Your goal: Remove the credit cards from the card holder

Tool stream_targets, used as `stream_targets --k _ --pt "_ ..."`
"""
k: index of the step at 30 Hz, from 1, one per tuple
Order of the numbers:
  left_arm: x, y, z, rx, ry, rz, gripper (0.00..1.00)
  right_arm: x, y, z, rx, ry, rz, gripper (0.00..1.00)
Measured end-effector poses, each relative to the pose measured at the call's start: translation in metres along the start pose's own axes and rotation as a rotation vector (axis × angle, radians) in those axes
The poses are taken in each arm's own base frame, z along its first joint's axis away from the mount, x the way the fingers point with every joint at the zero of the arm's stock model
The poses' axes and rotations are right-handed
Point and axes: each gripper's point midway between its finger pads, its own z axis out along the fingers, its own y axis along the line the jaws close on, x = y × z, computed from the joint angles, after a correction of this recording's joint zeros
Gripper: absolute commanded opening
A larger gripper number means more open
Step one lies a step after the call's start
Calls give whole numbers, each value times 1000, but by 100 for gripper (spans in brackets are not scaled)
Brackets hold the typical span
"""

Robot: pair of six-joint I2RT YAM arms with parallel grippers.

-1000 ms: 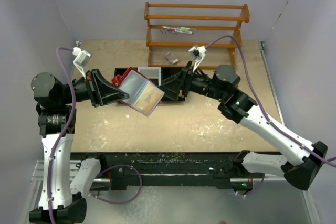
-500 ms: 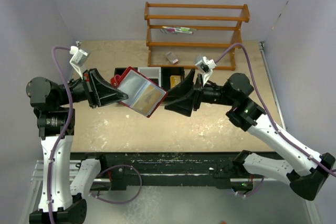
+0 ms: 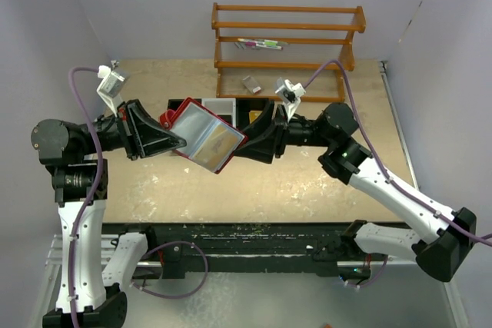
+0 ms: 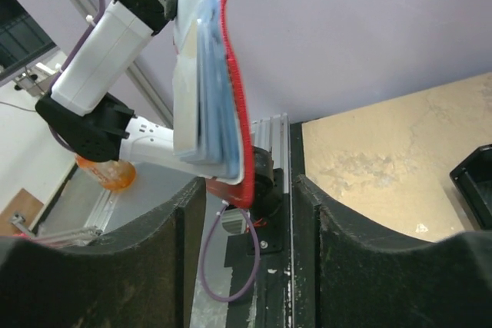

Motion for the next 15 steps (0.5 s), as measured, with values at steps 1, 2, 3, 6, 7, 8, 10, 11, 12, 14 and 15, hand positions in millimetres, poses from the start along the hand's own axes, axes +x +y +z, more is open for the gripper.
stream_targets --k 1,2,3,6,7,8,10,11,12,14,15 --pt "0 -2 0 3 1 5 0 0 -1 1 -2 0 3 47" --pt "0 -4 0 5 2 12 0 0 -2 2 -4 -4 4 46" --pt "0 -5 0 6 2 14 0 0 -2 3 -6 -6 7 45" --pt "0 -7 -1 8 3 20 0 -2 -1 5 -25 -11 18 49" --pt "0 -7 -1 8 3 20 0 -2 -1 6 -30 -14 23 51" --pt "0 -7 -1 8 4 20 0 -3 0 7 -38 -17 25 54" --pt "1 -7 -1 9 6 20 0 -4 4 7 -61 -19 24 58" --pt "1 -7 -1 9 7 20 0 -5 6 7 -71 -20 20 59" --pt "1 -7 -1 10 7 20 0 -5 9 7 -87 -17 16 59" --pt "1 -7 -1 10 8 20 0 -6 14 6 -111 -16 3 60" --pt "1 -7 -1 11 9 20 0 -6 16 6 -124 -13 -1 60"
